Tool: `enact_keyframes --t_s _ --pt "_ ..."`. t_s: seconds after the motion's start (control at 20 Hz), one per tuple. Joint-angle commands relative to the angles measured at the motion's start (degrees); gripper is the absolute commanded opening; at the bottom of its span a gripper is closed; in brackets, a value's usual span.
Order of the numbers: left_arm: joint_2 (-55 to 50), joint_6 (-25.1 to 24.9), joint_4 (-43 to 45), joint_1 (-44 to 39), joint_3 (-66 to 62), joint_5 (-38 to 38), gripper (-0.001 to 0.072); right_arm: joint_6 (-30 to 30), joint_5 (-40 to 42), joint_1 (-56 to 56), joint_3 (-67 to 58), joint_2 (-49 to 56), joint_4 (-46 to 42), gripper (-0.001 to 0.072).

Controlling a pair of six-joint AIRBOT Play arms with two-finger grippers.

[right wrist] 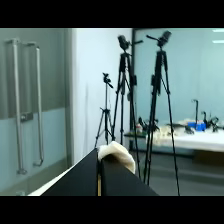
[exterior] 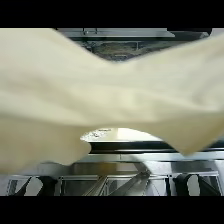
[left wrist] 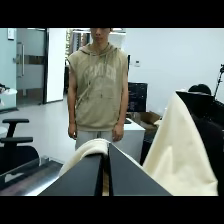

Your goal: Fold the shirts.

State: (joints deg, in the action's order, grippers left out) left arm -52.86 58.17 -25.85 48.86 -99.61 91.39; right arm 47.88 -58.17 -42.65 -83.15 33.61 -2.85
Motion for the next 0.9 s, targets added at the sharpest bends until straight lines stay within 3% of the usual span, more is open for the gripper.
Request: enact_keyframes --t_s 0.0,0.15,0.25,0.5,0.6,0.75,0.85 --pt "-4.74 2.08 14.4 -11.87 1.18 -0.5 0.0028 9.03 -7.85 0.48 -1.16 6.93 -6.84 0.0012" --pt "-12.11 0.74 34.97 -29.59 8.81 -4.9 0.0028 8.96 -8.98 7.5 5.95 15.76 -13.2 0.0011" --pt "-18.03 -0.17 42.86 -36.17 13.2 -8.44 0.0028 8.94 -6.6 11.91 12.07 21.35 -20.24 0.0011" --pt "-36.2 -2.54 50.71 -38.29 17.44 -14.8 0.0027 3.15 0.33 15.39 20.74 40.35 -23.91 0.0011" --pt "-42.58 -3.72 51.71 -37.38 17.42 -17.81 0.0021 -0.74 2.25 15.52 20.74 48.89 -20.13 0.0012" --pt "-50.47 -4.63 51.76 -36.63 14.88 -22.08 0.0019 -9.6 4.72 16.24 19.71 60.52 -7.78 0.0012" --pt "-55.25 -4.63 51.78 -36.94 9.44 -21.97 0.0019 -11.1 4.76 16.35 16.15 66.49 -3.56 0.0012"
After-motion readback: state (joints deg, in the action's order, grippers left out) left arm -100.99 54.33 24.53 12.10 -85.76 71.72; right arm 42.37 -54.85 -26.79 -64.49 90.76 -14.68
